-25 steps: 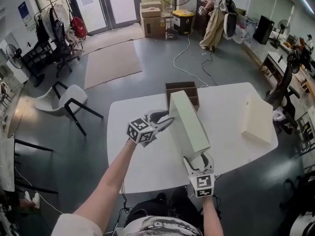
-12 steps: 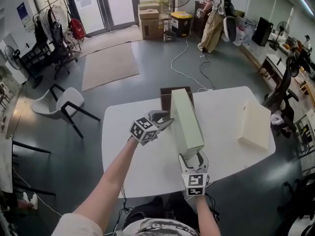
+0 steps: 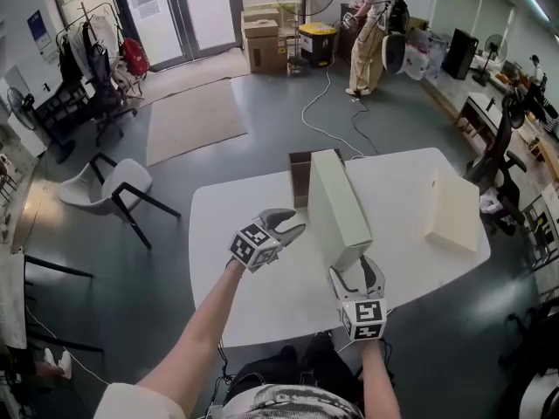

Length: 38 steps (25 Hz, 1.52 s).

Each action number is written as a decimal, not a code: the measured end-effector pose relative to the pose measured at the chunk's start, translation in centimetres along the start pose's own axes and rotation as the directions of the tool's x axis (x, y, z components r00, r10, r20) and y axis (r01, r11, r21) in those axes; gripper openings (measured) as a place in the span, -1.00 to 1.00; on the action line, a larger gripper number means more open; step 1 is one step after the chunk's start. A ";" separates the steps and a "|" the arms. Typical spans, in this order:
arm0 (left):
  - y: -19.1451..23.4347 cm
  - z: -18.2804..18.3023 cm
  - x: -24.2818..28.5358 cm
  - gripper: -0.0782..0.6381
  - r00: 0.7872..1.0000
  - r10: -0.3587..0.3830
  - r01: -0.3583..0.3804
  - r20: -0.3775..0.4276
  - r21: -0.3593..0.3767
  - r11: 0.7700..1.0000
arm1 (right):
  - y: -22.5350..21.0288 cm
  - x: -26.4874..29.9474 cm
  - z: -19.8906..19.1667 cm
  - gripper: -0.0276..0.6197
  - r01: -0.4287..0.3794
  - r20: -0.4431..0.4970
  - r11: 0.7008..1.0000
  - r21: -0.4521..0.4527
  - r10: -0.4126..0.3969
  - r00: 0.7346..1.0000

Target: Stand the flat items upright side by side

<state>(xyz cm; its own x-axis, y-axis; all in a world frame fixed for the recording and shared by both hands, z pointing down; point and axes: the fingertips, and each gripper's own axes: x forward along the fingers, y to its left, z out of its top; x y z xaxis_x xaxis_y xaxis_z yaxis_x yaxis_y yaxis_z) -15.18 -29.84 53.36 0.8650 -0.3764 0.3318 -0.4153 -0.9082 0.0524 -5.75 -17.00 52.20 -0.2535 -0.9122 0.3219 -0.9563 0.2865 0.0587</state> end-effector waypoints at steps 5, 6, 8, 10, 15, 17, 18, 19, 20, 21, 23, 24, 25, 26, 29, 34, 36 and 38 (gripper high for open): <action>-3.5 0.4 -4.0 -0.30 0.999 0.000 0.001 0.054 -0.020 1.000 | 0.5 -2.3 -0.5 0.07 0.012 -0.009 1.000 0.006 -0.012 1.000; -4.4 0.2 -4.5 -0.30 0.999 -0.003 0.004 0.054 -0.019 1.000 | 0.6 -2.7 -0.7 0.07 0.018 -0.015 1.000 0.012 -0.018 1.000; -6.2 0.0 -5.2 -0.30 0.999 -0.015 0.016 0.050 -0.008 1.000 | 0.4 -3.5 -1.2 0.07 0.029 -0.024 0.999 0.031 -0.028 0.999; -8.0 -0.1 -5.4 -0.30 0.998 -0.034 0.034 0.049 0.003 0.999 | 0.1 -4.1 -1.6 0.05 0.036 -0.026 0.998 0.053 -0.035 0.999; -12.0 0.5 -5.5 -0.30 0.996 -0.055 0.055 0.063 0.008 0.998 | -1.3 -5.5 -2.1 -0.01 0.039 -0.019 0.995 0.095 -0.037 0.999; -13.6 1.5 -5.2 -0.30 0.995 -0.060 0.059 0.080 0.012 0.998 | -2.8 -5.9 -2.2 -0.04 0.046 -0.009 0.992 0.117 -0.045 0.999; -14.5 2.0 -4.9 -0.30 0.994 -0.064 0.063 0.089 0.012 0.998 | -3.7 -6.2 -2.2 -0.06 0.052 -0.003 0.990 0.131 -0.052 0.999; -15.5 2.3 -4.6 -0.30 0.993 -0.066 0.065 0.095 0.009 0.998 | -4.6 -6.6 -2.4 -0.07 0.057 0.003 0.988 0.146 -0.058 0.998; -16.5 2.5 -4.3 -0.30 0.993 -0.066 0.066 0.096 0.005 0.998 | -5.7 -6.9 -2.5 -0.07 0.060 0.010 0.986 0.158 -0.062 0.998; -17.5 2.6 -3.8 -0.30 0.994 -0.063 0.063 0.093 0.005 0.998 | -6.8 -7.3 -2.8 -0.07 0.060 0.015 0.984 0.168 -0.064 0.998; -19.6 2.9 -2.5 -0.30 0.995 -0.054 0.053 0.083 0.011 0.999 | -9.4 -8.0 -3.2 -0.07 0.057 0.022 0.982 0.181 -0.062 0.998; -20.7 3.1 -1.8 -0.30 0.996 -0.048 0.047 0.080 0.011 0.999 | -10.7 -8.4 -3.4 -0.07 0.054 0.025 0.981 0.185 -0.060 0.998; -21.7 3.4 -1.0 -0.30 0.996 -0.042 0.042 0.080 0.004 0.999 | -12.1 -8.8 -3.6 -0.08 0.049 0.028 0.981 0.187 -0.056 0.998; -22.7 3.6 -0.1 -0.30 0.996 -0.036 0.036 0.079 -0.009 0.999 | -13.6 -9.2 -3.8 -0.08 0.043 0.028 0.981 0.187 -0.050 0.998; -25.9 4.3 3.5 -0.30 0.997 -0.013 0.018 0.076 -0.057 0.998 | -18.0 -10.8 -5.0 -0.08 0.013 0.009 0.986 0.165 -0.015 1.000; -30.1 5.2 11.1 -0.30 0.996 0.015 -0.002 0.089 -0.141 0.990 | -25.3 -12.9 -7.3 -0.08 -0.032 -0.019 0.985 0.167 0.036 0.999; -31.3 5.6 13.3 -0.30 0.995 0.028 -0.012 0.093 -0.175 0.984 | -27.4 -13.5 -7.9 -0.08 -0.044 -0.025 0.985 0.168 0.049 0.998; -32.2 6.3 14.8 -0.30 0.994 0.038 -0.016 0.103 -0.203 0.979 | -29.1 -14.0 -8.3 -0.08 -0.047 -0.032 0.985 0.165 0.053 0.998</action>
<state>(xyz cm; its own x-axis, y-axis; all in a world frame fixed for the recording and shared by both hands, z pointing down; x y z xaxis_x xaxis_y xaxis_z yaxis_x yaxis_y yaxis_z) 12.81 -7.30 50.62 0.8731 -0.4271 0.2351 -0.4777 -0.8458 0.2375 26.79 -10.15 53.85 -0.2993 -0.8857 0.3549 -0.9541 0.2772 -0.1130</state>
